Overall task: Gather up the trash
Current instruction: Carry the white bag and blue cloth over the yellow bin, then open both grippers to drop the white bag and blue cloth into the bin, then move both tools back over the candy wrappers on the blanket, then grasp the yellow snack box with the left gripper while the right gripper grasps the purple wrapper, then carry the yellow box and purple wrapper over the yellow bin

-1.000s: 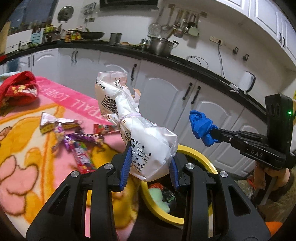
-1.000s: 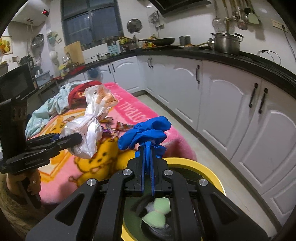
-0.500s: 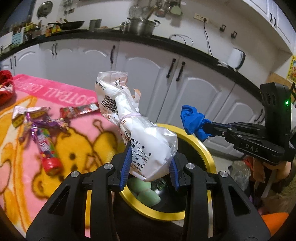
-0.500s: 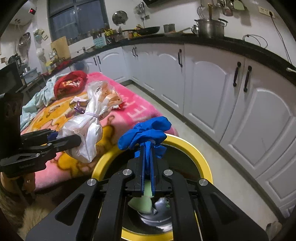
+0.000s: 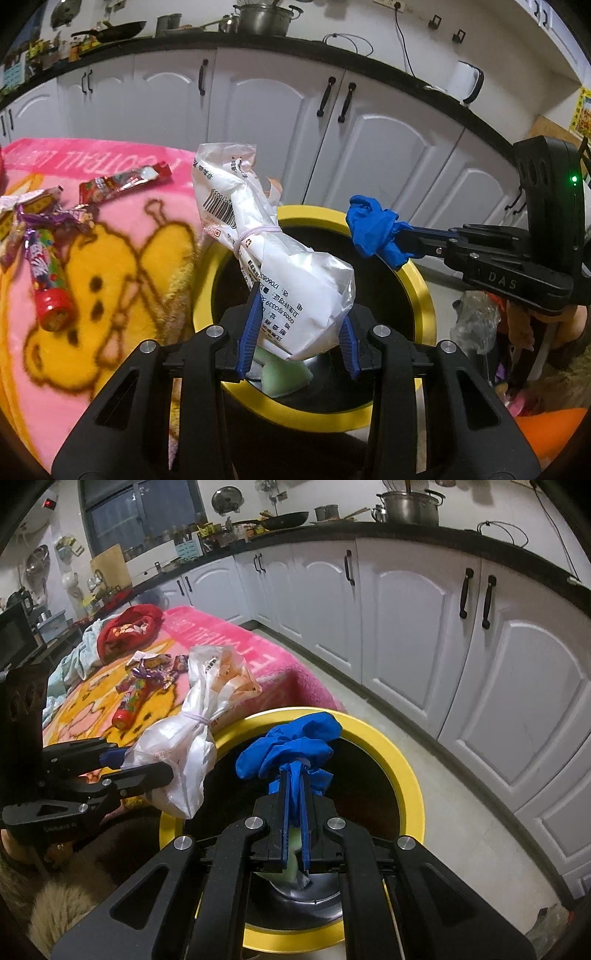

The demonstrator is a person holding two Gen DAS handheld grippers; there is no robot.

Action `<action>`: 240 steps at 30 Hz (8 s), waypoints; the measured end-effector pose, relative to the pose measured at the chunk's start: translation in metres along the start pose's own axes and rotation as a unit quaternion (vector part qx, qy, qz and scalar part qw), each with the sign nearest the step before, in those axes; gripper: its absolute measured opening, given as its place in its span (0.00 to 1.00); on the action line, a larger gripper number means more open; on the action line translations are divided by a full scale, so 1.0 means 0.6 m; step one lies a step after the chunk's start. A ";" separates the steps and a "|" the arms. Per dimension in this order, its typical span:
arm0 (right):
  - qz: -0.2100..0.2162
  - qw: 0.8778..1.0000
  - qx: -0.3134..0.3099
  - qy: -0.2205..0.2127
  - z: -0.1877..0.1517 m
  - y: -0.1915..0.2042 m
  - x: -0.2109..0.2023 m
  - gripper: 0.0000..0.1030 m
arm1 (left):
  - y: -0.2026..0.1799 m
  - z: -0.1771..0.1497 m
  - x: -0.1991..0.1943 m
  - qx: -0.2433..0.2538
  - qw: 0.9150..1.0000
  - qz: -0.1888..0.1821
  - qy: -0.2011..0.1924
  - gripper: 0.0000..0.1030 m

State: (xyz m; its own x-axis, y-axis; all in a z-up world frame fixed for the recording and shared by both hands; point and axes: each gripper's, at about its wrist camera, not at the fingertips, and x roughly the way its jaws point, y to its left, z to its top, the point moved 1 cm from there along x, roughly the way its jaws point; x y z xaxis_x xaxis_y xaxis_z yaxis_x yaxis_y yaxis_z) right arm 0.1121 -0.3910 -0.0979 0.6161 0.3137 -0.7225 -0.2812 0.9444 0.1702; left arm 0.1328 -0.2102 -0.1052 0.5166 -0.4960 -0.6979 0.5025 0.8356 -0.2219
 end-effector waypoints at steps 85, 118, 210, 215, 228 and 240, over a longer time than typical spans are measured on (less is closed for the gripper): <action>0.073 0.984 -0.147 -0.062 0.162 0.299 0.034 0.55 | 0.309 0.005 -0.285 -0.190 0.950 0.160 -0.188 0.89; 0.108 0.972 -0.205 0.024 0.220 0.393 0.288 0.20 | 0.576 0.078 -0.093 -0.305 0.943 0.116 -0.073 0.89; 0.038 0.989 -0.087 -0.112 0.119 0.169 -0.075 0.12 | 0.151 0.049 -0.217 -0.057 0.975 0.143 -0.162 0.29; 0.026 0.991 -0.075 -0.108 0.106 0.146 -0.079 0.12 | 0.114 0.052 -0.188 -0.032 0.979 0.130 -0.151 0.29; -0.001 0.995 -0.044 -0.092 0.067 0.080 -0.070 0.12 | 0.047 0.044 -0.116 0.013 0.988 0.105 -0.117 0.29; -0.012 0.997 -0.035 -0.070 0.045 0.049 -0.045 0.12 | 0.015 0.025 -0.061 0.034 0.992 0.089 -0.081 0.29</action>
State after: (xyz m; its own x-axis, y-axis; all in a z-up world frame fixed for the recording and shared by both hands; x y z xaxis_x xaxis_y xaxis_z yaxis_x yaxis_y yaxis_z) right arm 0.1070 -0.3692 -0.0556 0.7178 0.3068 -0.6251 -0.3131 0.9440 0.1038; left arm 0.1290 -0.1883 -0.0715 0.7025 -0.3785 -0.6027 0.4370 0.8978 -0.0546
